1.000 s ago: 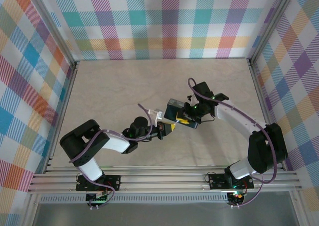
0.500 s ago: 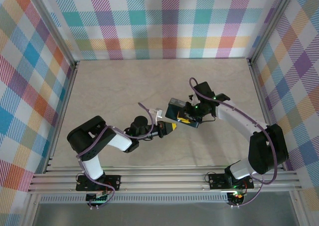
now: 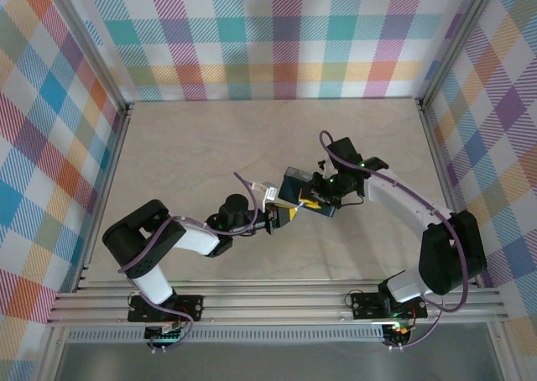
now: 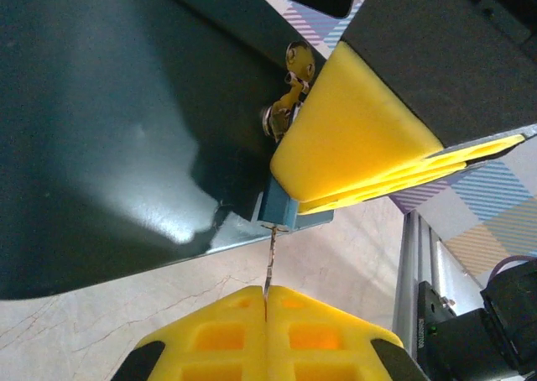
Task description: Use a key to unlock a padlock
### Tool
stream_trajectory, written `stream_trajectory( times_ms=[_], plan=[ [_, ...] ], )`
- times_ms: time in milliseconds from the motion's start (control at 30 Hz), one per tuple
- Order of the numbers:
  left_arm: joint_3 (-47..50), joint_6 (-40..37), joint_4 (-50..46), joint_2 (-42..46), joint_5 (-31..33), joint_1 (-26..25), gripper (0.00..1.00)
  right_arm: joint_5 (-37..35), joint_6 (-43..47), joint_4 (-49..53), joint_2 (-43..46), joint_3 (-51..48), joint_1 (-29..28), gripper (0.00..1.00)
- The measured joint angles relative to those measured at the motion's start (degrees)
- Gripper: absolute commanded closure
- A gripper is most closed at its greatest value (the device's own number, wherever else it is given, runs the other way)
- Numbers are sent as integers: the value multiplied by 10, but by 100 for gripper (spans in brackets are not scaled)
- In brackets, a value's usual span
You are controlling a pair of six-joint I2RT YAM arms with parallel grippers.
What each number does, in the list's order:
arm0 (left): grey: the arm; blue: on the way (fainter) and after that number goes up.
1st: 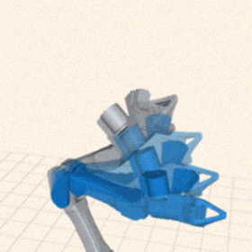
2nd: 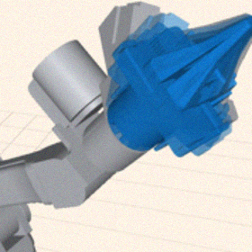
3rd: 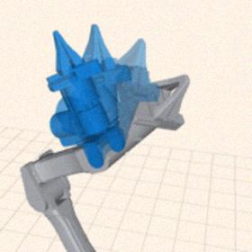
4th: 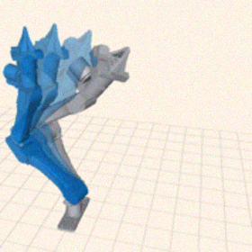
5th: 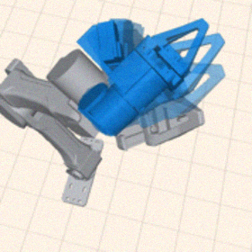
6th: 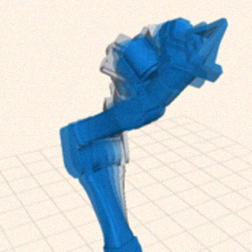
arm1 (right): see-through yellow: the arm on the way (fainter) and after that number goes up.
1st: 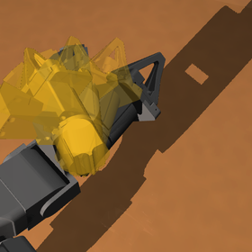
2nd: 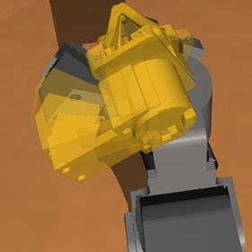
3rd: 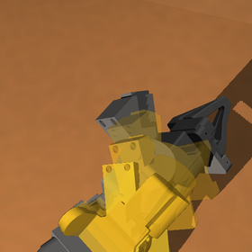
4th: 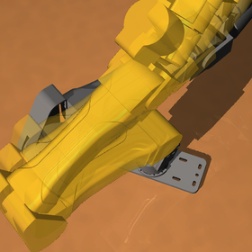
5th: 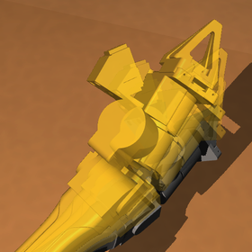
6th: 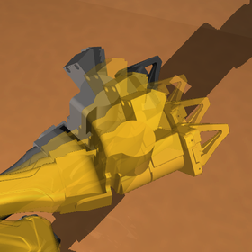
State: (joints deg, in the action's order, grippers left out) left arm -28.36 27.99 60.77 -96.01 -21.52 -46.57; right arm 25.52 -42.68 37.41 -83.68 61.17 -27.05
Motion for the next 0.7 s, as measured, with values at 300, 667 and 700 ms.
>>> stream_trajectory(
  times_ms=[300,667,700],
  plan=[
    [-2,11,-2,-3,5,-2,100,5,-5,-3,-2,0,1,100],
    [-7,97,73,-59,1,-7,100,-3,-9,-8,-10,0,6,100],
    [-7,95,73,-59,2,-7,100,-4,-10,-7,-10,0,6,100]
  ],
)
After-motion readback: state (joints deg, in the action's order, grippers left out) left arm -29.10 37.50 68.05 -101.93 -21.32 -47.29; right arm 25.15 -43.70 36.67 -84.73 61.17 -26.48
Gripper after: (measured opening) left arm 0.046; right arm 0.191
